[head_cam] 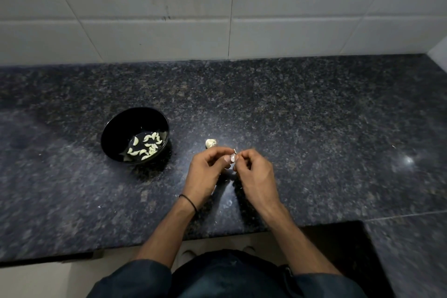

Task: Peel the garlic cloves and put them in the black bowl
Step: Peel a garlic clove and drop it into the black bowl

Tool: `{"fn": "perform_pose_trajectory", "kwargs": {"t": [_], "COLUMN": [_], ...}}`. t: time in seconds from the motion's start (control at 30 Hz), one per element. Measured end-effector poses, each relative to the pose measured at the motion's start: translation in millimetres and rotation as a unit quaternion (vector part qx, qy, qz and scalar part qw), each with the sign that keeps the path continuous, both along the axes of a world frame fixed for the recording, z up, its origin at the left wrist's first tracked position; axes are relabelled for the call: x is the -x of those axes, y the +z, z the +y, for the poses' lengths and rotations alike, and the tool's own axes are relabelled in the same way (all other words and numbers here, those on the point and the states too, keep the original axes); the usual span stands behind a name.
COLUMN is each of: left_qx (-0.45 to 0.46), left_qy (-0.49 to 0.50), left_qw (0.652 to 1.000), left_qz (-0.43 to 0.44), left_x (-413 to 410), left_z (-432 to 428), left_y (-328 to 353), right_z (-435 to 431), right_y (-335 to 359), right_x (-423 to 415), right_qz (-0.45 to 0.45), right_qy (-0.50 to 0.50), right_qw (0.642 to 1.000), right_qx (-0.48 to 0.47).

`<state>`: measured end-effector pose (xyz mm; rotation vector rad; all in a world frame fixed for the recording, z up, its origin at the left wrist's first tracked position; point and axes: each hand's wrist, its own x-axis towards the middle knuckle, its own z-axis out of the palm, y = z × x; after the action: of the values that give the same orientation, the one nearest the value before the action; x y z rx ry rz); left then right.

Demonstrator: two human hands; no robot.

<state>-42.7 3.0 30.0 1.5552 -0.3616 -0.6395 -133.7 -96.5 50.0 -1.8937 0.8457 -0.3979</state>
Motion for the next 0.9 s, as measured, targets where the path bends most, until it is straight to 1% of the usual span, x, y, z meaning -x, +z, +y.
{"fn": "perform_pose_trajectory", "kwargs": {"t": [0.17,0.3,0.47,0.73,0.9], "left_qx": [-0.016,-0.041,-0.081,-0.114,-0.125], "left_qy": [0.037,0.076,0.107,0.134,0.133], "left_qw": [0.999,0.996,0.991,0.983,0.981], "left_qz": [0.026,0.006,-0.029,-0.055,-0.071], "left_x": [-1.3,-6.2,-12.1,-14.6,-17.7], "left_z": [4.8,10.5,20.7,31.4,34.2], "left_y": [-1.4,-2.2,-11.9,-21.3,-20.7], "right_z": [-3.5,-5.5,-6.0,-8.9,-18.5], "right_y": [-8.1,-17.6,-26.4,-31.2,-33.6], "right_x": [5.2,7.3,2.4,-6.3,-8.6], "right_qz": [0.021,0.041,0.066,0.043,0.021], "right_qy": [0.007,0.037,0.034,0.035,0.046], "right_qw": [1.0,0.997,0.994,0.996,0.994], "right_qx": [0.019,0.046,0.084,0.072,0.1]}}
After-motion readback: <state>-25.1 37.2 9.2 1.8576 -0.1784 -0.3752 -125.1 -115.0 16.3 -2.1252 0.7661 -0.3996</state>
